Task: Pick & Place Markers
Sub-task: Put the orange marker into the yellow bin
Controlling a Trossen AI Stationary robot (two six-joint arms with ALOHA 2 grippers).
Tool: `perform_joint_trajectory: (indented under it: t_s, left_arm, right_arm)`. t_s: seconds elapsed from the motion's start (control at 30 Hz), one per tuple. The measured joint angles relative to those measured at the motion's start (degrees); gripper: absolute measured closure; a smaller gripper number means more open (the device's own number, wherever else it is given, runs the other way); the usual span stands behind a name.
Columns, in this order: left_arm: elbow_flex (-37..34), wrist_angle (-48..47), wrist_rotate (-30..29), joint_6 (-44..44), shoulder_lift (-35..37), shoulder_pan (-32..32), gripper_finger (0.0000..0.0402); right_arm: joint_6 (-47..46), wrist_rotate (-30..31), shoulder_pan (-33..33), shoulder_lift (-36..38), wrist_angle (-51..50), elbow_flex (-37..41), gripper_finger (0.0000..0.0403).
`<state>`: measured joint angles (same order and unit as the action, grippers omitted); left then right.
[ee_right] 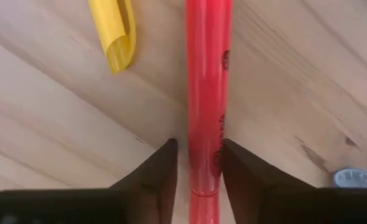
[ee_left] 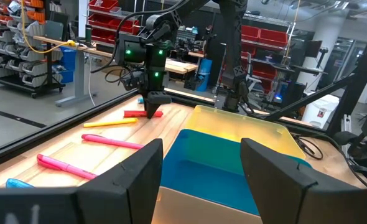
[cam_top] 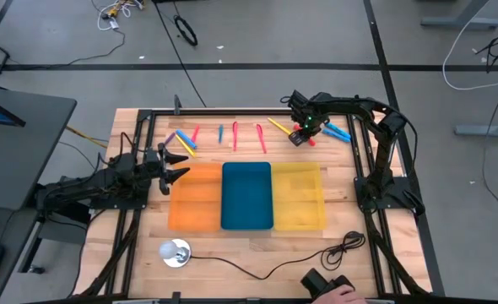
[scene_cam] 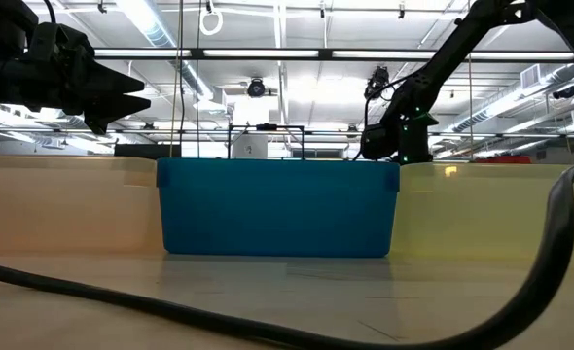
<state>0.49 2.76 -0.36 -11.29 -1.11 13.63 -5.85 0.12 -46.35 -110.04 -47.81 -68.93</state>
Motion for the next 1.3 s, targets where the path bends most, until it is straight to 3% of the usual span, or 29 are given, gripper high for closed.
perform_joint_trajectory:
  t_s: [0.3,0.8,1.3]
  left_arm:
    - [0.0,0.0,0.0,0.0,0.0,0.0,0.0179]
    - [0.0,0.0,0.0,0.0,0.0,0.0,0.0179]
    - [0.0,0.0,0.0,0.0,0.0,0.0,0.0179]
  right_arm:
    - [-2.1,0.2,0.0,0.0,0.7,0.0,0.0336]
    - [-2.3,0.6,0.0,0.4,0.1,0.0,0.0338]
    - [-5.0,0.6,0.4,7.7,-10.2,-0.1,0.0339]
